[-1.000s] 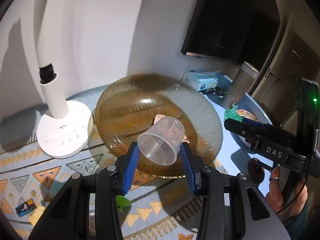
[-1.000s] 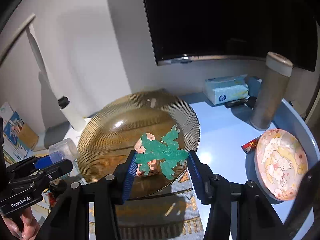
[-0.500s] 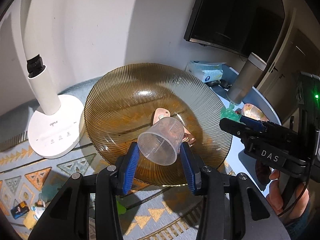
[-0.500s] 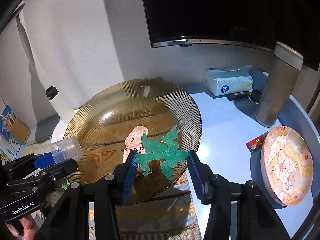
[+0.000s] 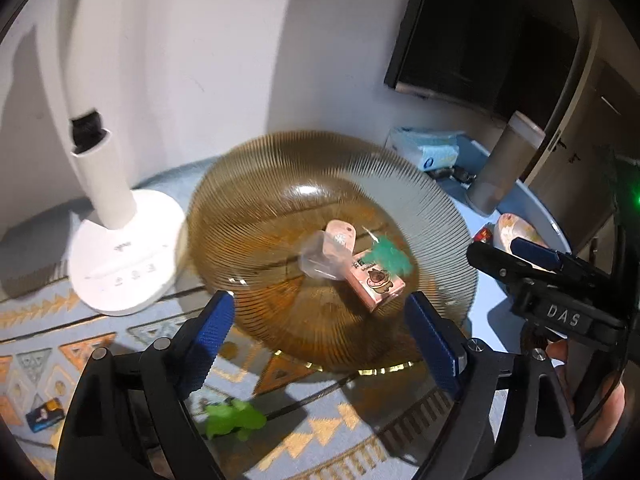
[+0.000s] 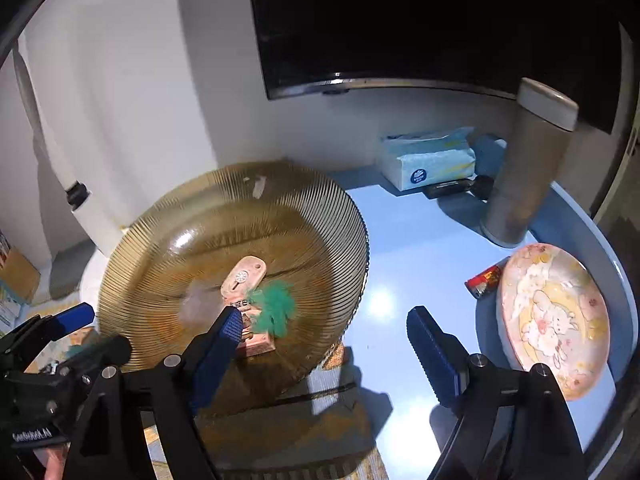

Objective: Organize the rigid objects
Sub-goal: 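Lower cup and green leaf toy into the amber bowl and release both, then move both tools back to the remaining items on the rug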

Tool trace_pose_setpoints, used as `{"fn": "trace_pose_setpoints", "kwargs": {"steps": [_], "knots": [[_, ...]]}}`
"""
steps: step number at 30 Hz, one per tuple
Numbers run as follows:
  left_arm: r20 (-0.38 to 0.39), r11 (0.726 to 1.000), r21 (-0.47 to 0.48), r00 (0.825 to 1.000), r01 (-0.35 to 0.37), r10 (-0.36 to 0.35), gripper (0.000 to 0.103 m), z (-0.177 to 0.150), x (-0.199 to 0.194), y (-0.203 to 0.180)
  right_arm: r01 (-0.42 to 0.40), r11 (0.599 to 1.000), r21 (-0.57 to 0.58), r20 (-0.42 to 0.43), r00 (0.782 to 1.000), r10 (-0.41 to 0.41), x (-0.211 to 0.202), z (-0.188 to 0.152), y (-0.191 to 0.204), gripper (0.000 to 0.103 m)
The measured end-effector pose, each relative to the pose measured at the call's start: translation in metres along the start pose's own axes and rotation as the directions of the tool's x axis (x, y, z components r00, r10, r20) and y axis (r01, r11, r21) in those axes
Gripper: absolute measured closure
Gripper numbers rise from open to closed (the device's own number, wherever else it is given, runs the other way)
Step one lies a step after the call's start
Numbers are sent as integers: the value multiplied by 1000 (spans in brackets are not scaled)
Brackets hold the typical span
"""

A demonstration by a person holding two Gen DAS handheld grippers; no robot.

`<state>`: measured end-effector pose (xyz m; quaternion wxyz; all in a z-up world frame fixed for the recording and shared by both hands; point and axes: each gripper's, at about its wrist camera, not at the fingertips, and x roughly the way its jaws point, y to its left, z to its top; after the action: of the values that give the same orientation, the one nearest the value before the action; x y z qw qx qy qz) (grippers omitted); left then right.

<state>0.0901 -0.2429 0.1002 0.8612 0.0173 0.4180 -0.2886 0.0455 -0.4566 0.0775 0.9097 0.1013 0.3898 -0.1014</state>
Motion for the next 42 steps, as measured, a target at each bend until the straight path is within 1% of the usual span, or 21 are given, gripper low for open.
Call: {"fn": "trace_pose_setpoints", "kwargs": {"steps": [2, 5, 9, 13, 16, 18, 22, 25, 29, 32, 35, 37, 39, 42], "knots": [[33, 1000, 3, 999, 12, -13, 17, -4, -24, 5, -20, 1000, 12, 13, 1000, 20, -13, -1, -3, 20], [80, 1000, 8, 997, 16, -17, 17, -14, -64, 12, -28, 1000, 7, 47, 999, 27, -38, -3, 1, 20], [153, 1000, 1, 988, -10, 10, 17, -28, -121, 25, -68, 998, -15, 83, 994, 69, -73, -8, 17, 20], [226, 999, -18, 973, -35, 39, 17, -40, -179, 39, -127, 991, -47, 109, 985, 131, -103, -14, 40, 20], [281, 998, -31, 958, -49, 56, 16, -52, -222, 50, -171, 982, -81, 133, 975, 180, -129, -21, 63, 20], [307, 998, -43, 949, -55, 65, 11, -60, -242, 57, -188, 977, -99, 141, 970, 200, -141, -26, 75, 20], [353, 995, -89, 932, -51, 80, 11, -84, -277, 78, -224, 967, -125, 132, 962, 240, -156, -38, 100, 20], [362, 990, -131, 927, -59, 103, 11, -99, -289, 94, -253, 958, -134, 112, 957, 268, -161, -49, 116, 20], [357, 982, -181, 926, -58, 121, 11, -117, -296, 114, -282, 949, -140, 82, 952, 295, -159, -59, 130, 20], [334, 973, -209, 927, -102, 169, 11, -132, -289, 126, -298, 945, -135, 63, 949, 308, -154, -66, 135, 20], [277, 960, -244, 939, -138, 205, 11, -152, -269, 140, -311, 941, -137, 36, 947, 318, -142, -80, 141, 20], [225, 948, -272, 947, -164, 229, 11, -166, -246, 149, -312, 939, -144, 8, 949, 317, -128, -92, 146, 20], [177, 938, -283, 950, -201, 257, 11, -177, -225, 157, -311, 938, -153, -14, 950, 312, -114, -105, 150, 20], [121, 931, -278, 953, -235, 276, 11, -191, -196, 164, -318, 935, -159, -61, 948, 313, -89, -126, 154, 20]]}}
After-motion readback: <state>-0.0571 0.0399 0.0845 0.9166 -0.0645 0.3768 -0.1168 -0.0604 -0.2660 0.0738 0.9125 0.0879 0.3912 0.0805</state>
